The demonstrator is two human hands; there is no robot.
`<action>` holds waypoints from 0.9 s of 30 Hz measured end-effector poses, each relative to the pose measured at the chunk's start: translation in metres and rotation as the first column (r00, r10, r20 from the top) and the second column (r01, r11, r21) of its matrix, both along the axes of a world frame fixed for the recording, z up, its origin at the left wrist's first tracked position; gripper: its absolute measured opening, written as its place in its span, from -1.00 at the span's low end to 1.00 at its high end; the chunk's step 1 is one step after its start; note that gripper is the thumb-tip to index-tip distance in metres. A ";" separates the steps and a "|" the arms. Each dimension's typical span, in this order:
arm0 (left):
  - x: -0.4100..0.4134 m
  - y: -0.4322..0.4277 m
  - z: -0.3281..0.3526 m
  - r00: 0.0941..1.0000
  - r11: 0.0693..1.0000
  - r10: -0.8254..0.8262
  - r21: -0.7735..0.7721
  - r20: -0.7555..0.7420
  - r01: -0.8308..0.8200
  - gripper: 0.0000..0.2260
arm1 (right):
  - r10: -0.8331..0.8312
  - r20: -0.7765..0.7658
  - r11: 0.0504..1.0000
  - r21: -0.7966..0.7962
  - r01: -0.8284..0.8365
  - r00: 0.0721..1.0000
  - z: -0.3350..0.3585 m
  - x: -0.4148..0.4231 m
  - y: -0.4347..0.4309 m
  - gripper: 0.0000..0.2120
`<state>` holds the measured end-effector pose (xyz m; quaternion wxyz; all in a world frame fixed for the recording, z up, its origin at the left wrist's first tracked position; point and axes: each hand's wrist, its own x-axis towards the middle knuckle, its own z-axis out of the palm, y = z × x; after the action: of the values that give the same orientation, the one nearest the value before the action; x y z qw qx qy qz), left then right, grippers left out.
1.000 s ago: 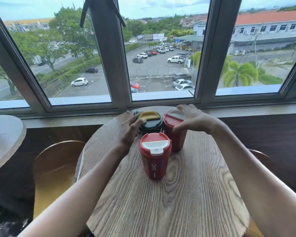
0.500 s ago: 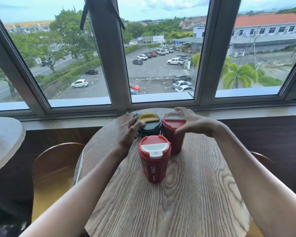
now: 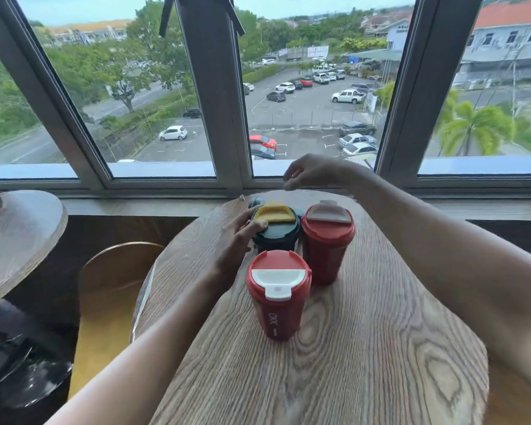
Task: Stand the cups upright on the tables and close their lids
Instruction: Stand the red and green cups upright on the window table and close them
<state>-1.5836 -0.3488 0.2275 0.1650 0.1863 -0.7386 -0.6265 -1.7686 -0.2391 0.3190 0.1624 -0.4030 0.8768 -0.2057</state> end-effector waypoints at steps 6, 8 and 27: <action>-0.004 -0.002 -0.004 1.000 1.000 -0.002 -0.022 0.026 0.002 -0.47 | 0.107 0.208 0.909 0.376 -0.180 0.972 -0.031 -0.027 -0.047 -0.50; -0.004 -0.003 -0.005 1.000 1.000 0.007 -0.025 0.019 -0.007 -0.50 | 0.115 0.250 0.890 0.404 -0.211 0.961 -0.041 -0.031 -0.054 -0.53; 0.005 0.002 0.004 0.998 0.999 -0.039 0.019 -0.055 0.040 -0.55 | -0.093 0.220 0.879 -0.440 0.185 0.971 0.003 -0.008 0.033 -0.29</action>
<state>-1.5786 -0.3464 0.2315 0.1711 0.1560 -0.7311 -0.6418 -1.7764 -0.2062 0.3219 0.1316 -0.3438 0.8105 -0.4556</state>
